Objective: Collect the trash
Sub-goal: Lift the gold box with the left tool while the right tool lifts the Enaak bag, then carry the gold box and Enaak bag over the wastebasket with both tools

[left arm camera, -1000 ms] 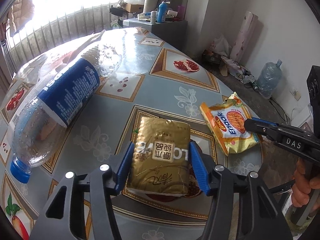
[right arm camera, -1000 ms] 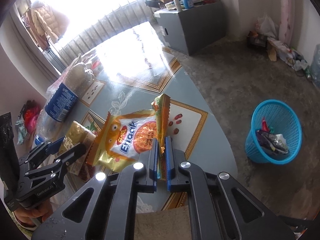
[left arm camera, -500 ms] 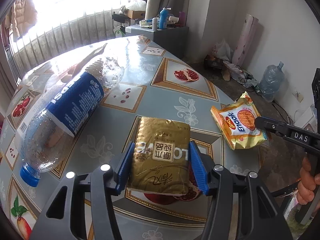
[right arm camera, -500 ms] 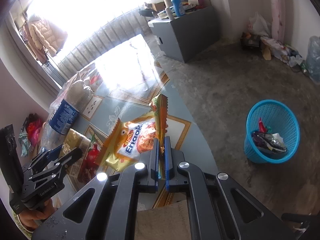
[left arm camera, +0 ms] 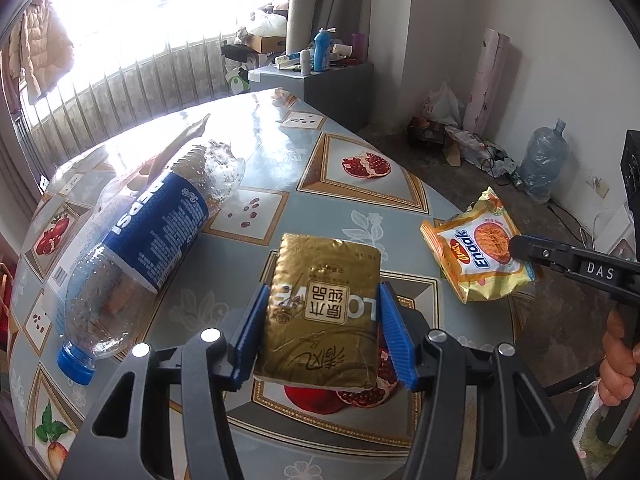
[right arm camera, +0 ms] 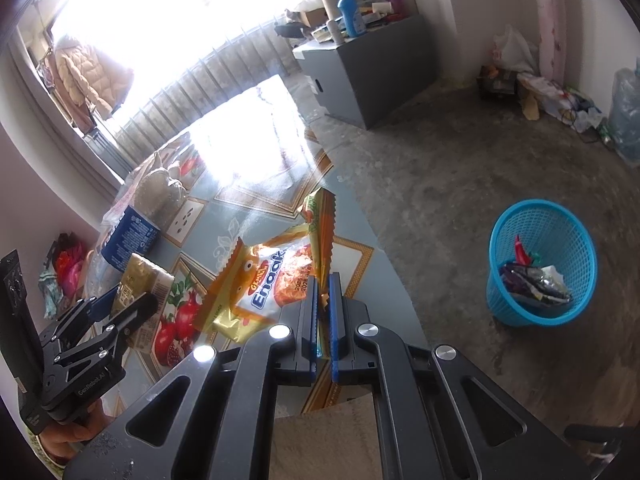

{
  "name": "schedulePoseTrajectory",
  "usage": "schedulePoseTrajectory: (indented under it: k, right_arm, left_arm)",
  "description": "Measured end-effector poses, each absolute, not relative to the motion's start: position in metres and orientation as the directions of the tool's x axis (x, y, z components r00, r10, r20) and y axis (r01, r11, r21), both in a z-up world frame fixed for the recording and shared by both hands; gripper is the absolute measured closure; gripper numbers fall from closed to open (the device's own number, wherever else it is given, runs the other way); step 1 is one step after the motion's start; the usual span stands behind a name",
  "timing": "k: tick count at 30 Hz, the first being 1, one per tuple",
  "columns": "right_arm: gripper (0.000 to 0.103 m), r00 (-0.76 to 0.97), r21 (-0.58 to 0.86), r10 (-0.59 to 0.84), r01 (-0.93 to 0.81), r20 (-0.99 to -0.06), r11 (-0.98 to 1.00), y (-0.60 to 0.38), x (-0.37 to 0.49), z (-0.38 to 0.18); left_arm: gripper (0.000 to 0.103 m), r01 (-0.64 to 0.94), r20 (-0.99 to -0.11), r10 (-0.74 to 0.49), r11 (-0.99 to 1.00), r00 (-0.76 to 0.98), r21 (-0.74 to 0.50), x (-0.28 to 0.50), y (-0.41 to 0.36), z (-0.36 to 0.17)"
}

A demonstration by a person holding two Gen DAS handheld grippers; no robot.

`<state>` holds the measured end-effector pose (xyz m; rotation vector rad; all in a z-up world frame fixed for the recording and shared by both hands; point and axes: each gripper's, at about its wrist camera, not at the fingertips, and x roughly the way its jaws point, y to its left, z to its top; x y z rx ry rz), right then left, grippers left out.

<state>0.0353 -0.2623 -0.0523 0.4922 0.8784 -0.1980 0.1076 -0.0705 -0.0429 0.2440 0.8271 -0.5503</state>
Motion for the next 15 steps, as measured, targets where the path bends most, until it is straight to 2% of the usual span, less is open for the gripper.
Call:
schedulePoseTrajectory:
  k: [15]
  right_arm:
    - [0.1, 0.659, 0.348, 0.027, 0.362, -0.752, 0.865, -0.269, 0.025, -0.044]
  left_arm:
    - [0.05, 0.562, -0.718, -0.367, 0.826, 0.591, 0.04, 0.092, -0.078, -0.024]
